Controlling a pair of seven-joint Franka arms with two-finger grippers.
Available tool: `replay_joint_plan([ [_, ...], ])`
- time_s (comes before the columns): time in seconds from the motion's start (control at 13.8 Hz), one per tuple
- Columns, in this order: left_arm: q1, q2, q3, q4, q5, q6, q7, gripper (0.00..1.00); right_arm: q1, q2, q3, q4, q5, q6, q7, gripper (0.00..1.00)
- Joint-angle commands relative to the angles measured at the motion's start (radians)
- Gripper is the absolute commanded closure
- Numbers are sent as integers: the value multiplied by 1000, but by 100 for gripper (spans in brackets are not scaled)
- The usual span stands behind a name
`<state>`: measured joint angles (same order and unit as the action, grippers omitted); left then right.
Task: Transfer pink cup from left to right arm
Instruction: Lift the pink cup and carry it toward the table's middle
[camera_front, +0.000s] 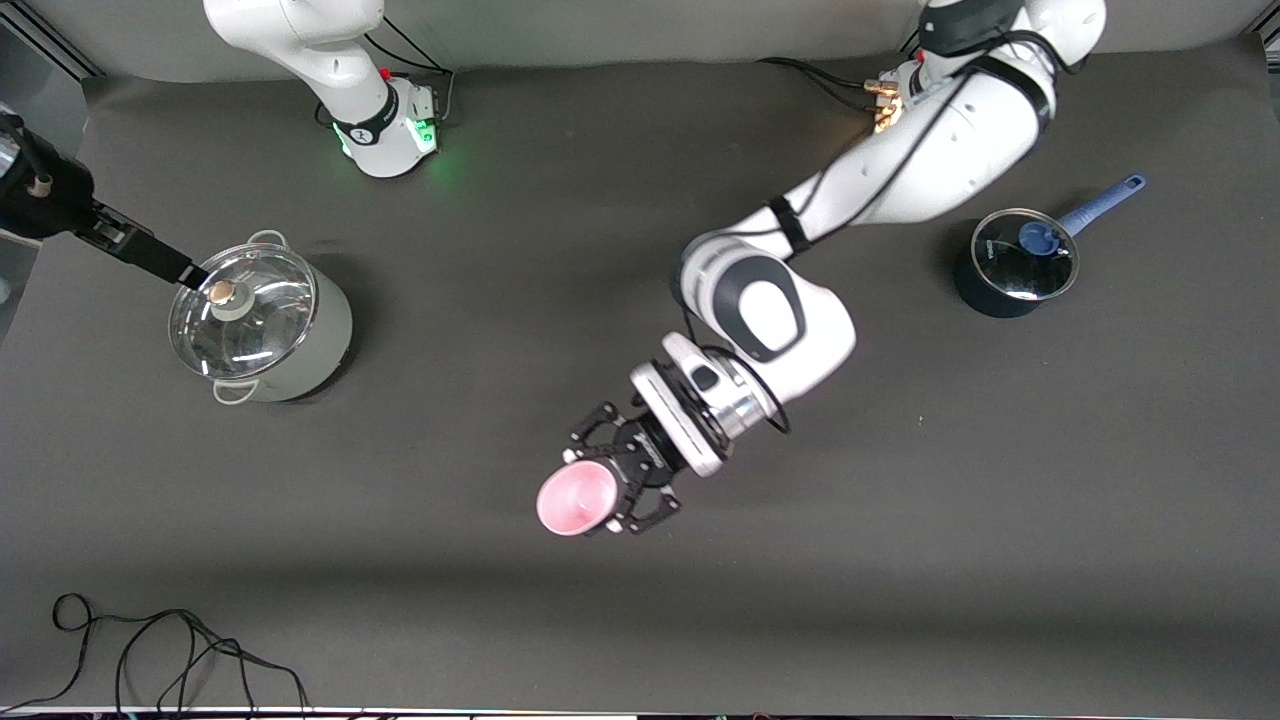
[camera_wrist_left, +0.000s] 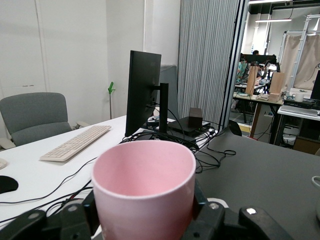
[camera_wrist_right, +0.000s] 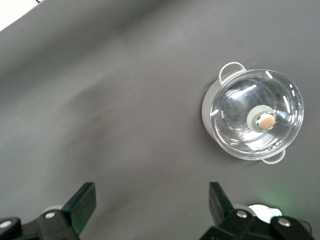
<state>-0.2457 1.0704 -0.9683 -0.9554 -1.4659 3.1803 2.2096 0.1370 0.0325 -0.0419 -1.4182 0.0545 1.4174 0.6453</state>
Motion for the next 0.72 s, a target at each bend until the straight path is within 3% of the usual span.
replay_joint_plan([
  [0.0,-104,-4,62,87,-13,52,-47,100,19,49,-1,68,-5,-8,48,0],
  [0.29,-197,-4,155,141,-10,61,-125,100,53,111,0,123,-8,-5,77,0],
  [0.65,-218,-24,178,141,-10,84,-156,100,160,309,13,401,-8,1,239,0],
])
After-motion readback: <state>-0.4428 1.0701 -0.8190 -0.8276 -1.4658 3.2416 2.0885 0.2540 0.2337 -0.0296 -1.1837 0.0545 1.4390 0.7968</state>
